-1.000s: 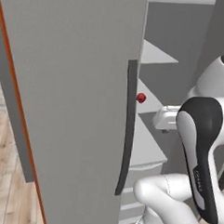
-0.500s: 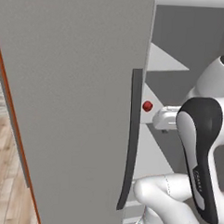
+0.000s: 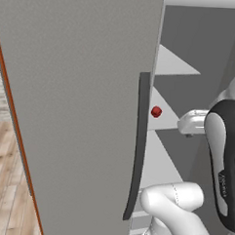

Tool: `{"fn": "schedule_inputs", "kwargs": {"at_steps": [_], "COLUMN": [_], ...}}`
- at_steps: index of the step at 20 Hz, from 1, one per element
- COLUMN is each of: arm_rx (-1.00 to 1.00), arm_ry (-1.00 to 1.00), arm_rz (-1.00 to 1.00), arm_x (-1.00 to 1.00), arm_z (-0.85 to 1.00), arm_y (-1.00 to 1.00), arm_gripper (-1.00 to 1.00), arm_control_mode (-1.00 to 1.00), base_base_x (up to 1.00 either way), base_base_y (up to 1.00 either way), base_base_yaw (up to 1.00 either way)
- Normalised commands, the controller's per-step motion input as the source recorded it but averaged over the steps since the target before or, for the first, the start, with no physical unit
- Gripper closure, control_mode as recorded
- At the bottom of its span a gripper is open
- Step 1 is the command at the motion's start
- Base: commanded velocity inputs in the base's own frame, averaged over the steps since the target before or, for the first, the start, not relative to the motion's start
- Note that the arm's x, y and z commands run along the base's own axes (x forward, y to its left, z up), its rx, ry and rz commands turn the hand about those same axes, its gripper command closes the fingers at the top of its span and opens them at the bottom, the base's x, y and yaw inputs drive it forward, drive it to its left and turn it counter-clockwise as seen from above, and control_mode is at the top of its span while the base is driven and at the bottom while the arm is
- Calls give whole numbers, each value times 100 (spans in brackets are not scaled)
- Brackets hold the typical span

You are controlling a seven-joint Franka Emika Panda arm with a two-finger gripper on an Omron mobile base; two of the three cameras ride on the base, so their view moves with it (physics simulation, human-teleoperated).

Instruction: Take the bell pepper and corn out of the freezer and place them in the tupperware container on the counter. Then put the tupperware containing the vegetables back in the freezer.

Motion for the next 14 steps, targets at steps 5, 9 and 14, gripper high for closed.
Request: {"fn": "schedule_inputs", "kwargs": {"at_steps": [5, 9, 14], "arm_rx": [0, 0, 0], "arm_ry": [-19, -17, -5], "arm_rz": [7, 8, 4], "arm_x": [47, 61, 83], "arm_z": [0, -1, -7], "arm_y": [-28, -7, -9], "arm_gripper": [-100, -100, -100], "arm_control_mode": [-100, -100, -100], "base_base_x": [0, 0, 0], "base_base_y": [0, 0, 0], "base_base_yaw": [0, 0, 0]}}
